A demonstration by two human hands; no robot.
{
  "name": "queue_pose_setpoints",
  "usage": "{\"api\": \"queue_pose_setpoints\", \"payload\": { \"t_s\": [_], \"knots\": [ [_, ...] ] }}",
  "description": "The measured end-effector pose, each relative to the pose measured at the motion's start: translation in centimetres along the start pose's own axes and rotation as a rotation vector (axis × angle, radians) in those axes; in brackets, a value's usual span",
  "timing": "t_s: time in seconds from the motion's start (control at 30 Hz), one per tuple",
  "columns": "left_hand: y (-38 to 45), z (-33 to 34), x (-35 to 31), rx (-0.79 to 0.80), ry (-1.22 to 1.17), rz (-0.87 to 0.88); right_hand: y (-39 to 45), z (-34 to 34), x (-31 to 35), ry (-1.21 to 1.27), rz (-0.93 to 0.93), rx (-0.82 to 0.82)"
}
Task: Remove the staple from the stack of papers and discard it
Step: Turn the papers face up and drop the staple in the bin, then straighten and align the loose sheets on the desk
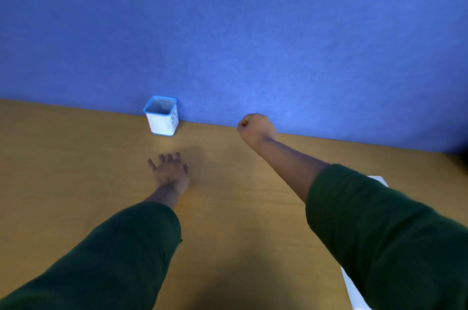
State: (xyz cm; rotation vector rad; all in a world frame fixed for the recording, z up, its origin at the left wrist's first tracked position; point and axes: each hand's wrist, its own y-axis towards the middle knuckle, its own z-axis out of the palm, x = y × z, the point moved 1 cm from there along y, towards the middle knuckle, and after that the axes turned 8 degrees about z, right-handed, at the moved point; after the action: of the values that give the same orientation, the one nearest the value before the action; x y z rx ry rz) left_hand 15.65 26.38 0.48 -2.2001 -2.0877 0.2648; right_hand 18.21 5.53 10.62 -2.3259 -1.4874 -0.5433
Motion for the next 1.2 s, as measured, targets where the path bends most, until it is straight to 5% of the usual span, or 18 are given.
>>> {"api": "queue_pose_setpoints", "payload": {
  "t_s": [0.3,0.67,1.2],
  "knots": [
    [-5.2,0.7,-14.3,0.008,-0.033,0.198,-3.3,-5.5,-14.9,0.105,0.139,0.025],
    [-11.5,4.1,-29.6,0.003,-0.103,0.239,-6.2,-11.8,-34.8,0.041,0.332,0.014],
    [-13.3,6.2,-39.4,0.023,-0.363,-0.023,-5.8,-13.1,-44.3,-0.063,0.374,0.15]
  ]
}}
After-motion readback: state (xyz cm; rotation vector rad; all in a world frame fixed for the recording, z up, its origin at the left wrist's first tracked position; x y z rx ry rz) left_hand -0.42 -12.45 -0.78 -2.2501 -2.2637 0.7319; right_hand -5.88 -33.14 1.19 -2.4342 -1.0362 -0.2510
